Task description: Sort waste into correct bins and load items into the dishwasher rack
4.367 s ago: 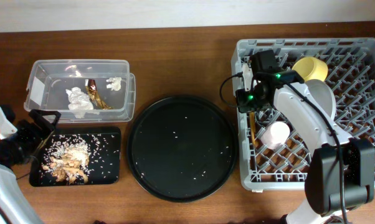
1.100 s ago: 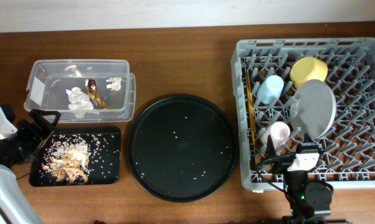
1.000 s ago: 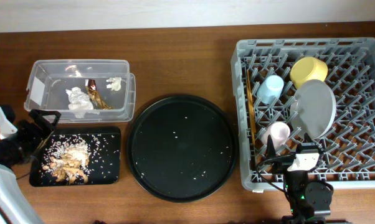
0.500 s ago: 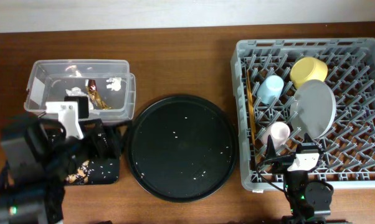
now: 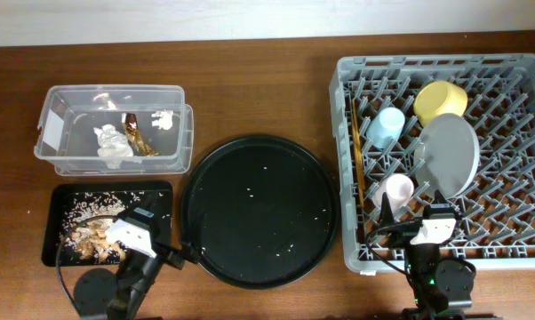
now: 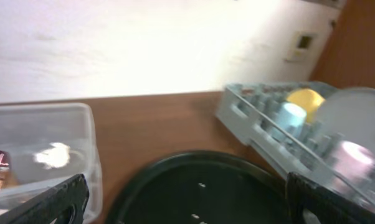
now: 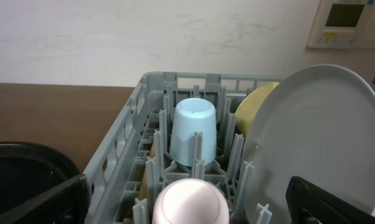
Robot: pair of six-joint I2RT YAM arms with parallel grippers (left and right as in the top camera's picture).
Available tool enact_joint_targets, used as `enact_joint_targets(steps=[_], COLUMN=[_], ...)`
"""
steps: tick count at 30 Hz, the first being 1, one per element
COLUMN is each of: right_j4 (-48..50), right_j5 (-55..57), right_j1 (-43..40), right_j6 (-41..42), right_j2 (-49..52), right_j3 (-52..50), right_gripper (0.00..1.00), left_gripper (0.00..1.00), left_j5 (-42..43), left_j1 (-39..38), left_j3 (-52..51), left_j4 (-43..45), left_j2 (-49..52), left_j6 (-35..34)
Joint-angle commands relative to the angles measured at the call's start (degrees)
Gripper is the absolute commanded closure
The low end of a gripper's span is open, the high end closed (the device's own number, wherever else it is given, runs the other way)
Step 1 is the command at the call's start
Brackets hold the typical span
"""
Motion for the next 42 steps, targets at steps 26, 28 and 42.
enact_joint_targets(steps=[26,28,42], right_j4=[-0.3,-0.3,-0.3], right_j5=[0.3,0.3,0.3], right_j1=[-0.3,-0.3,-0.3], right_j6=[0.1,0.1,0.1], right_j2=[-0.4,-0.4,-0.3], right_j3=[-0.3,-0.3,-0.3], right_gripper=[0.02,0.02,0.02], left_gripper=[0.00,0.00,0.00], left_j5=[-26.4,-26.4,-26.4], left_j1=[-2.6,-2.6,-2.6], left_j3=[-16.4,-16.4,-16.4], left_j4=[6.8,6.8,6.8], left_j2=[-10.5,-10.5,-10.5], left_j6=[13.2,13.2,13.2])
